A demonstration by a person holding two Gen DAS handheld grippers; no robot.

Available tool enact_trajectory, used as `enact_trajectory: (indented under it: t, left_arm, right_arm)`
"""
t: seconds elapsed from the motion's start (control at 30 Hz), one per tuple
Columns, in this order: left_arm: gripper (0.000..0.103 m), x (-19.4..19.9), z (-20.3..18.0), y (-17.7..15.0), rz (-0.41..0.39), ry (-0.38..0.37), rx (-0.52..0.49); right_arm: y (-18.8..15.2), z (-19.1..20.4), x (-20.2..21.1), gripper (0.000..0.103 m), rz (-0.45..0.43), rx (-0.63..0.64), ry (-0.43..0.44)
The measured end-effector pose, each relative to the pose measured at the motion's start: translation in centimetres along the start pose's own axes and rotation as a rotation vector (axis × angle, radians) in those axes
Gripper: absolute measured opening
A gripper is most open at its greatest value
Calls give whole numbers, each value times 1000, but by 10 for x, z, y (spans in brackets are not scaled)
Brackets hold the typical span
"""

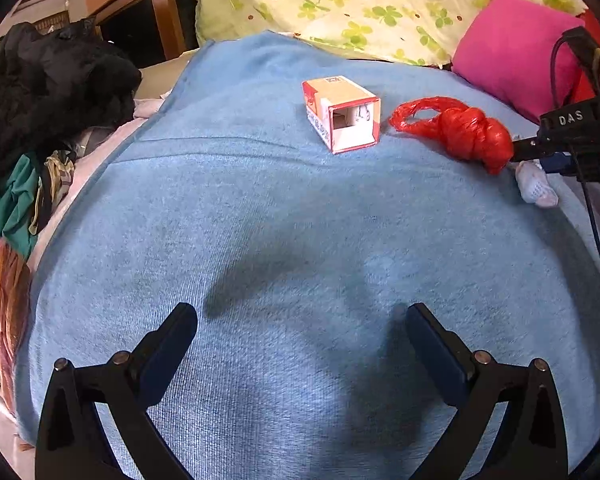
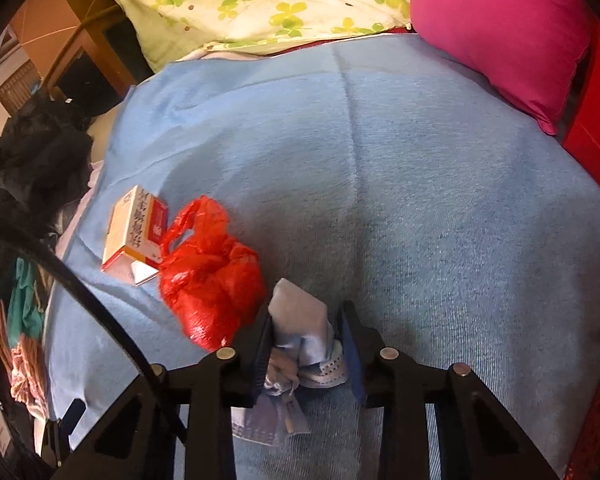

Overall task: Collect trash
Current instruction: 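Lift the white tissue and carry it over the basket with the right gripper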

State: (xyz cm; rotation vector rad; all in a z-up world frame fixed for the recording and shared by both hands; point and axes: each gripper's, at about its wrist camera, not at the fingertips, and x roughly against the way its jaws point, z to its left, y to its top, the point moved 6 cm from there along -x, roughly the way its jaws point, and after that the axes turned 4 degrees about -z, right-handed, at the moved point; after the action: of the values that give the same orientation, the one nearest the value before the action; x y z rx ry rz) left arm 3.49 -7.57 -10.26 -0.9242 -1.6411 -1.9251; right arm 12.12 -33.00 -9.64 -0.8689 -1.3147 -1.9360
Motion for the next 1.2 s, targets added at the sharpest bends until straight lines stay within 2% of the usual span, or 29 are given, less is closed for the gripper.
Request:
enact_trajectory:
  t: [0.33,0.53,0.7,0.9,1.2]
  left_arm:
    - [103,33,-36,49,-66,-40,-3]
    - [103,53,-46,67,-108,5,-26]
    - [103,77,-59,84,-149,16,-37]
    - [103,107,-81,99,-208,42,-96]
    - [103,146,-105,113,-288,60,-160]
  right_arm:
    - [-1,16,41,34,-82,81,67]
    - [6,16,63,34,-138,81,103]
    - [9,14,91,34,-211,85,135]
    - [12,12,128,34,-318,90,177]
    - [6,15,192,34,-498,159,224]
